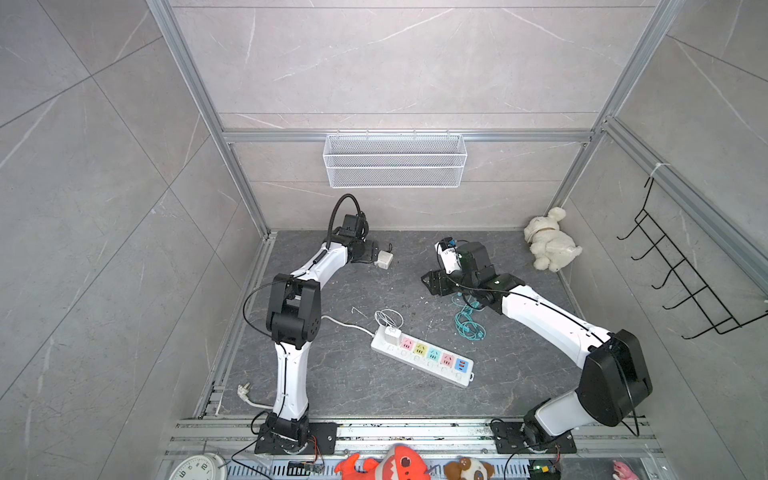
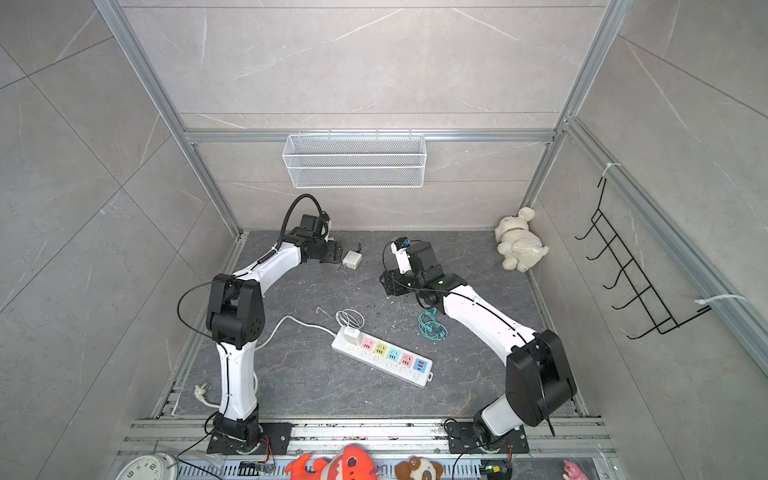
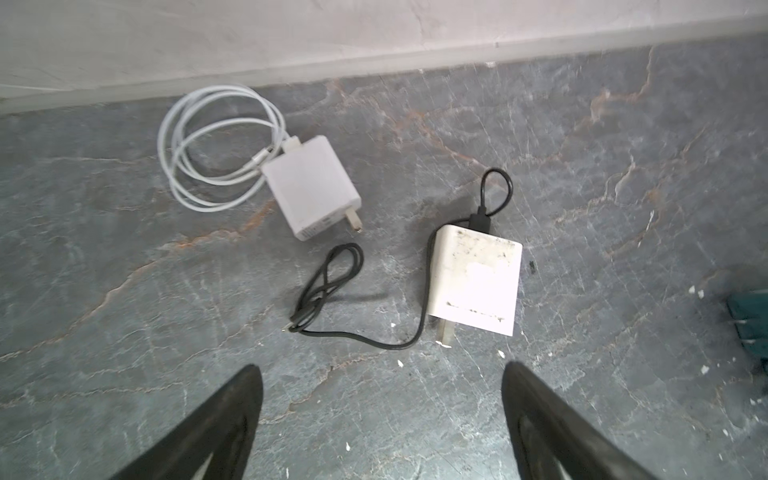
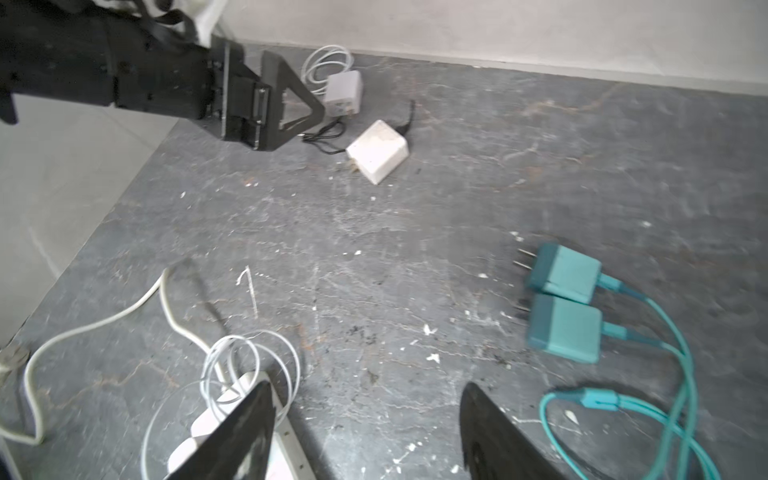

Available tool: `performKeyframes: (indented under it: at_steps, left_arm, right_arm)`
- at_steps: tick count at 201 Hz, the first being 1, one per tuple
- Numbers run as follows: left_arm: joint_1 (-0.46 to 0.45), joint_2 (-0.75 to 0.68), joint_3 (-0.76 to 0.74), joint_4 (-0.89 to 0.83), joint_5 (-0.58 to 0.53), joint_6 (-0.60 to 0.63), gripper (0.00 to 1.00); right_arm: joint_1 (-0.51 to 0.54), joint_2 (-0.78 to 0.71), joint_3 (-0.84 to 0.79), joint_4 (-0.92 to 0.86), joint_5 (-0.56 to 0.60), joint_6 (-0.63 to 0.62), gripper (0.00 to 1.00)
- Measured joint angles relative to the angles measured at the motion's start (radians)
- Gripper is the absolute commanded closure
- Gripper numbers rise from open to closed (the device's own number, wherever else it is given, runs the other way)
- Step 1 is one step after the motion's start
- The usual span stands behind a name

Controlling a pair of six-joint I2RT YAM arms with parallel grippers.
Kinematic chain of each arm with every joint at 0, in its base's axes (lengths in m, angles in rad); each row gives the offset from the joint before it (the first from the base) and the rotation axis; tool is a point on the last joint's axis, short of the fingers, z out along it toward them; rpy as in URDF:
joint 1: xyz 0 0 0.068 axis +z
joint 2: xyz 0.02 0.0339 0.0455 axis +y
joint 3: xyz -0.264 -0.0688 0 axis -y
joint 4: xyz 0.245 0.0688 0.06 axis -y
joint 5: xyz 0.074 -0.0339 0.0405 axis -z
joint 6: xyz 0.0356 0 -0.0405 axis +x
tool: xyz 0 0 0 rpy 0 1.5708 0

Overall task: Insert the plug
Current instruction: 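Reach the left gripper to the white square charger with black cable and grasp it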

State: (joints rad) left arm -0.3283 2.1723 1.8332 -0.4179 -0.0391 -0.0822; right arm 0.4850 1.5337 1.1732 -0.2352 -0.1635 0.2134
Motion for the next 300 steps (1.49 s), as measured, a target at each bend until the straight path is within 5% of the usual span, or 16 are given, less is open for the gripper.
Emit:
performKeyframes:
  at_steps: [78,300]
  left_arm:
    - [-0.078,0.190,0.252,-0.134,0.020,0.040,0.08]
    - [-0.083,0.384,0.454,-0.246,0.014,0.037,0.12]
  right_arm:
    - [-0.092,0.013,-0.072,0.001,-0.032,0.063,0.29]
    - [-0.146,-0.016,-0.138,0.008,-0.095,0.060,0.29]
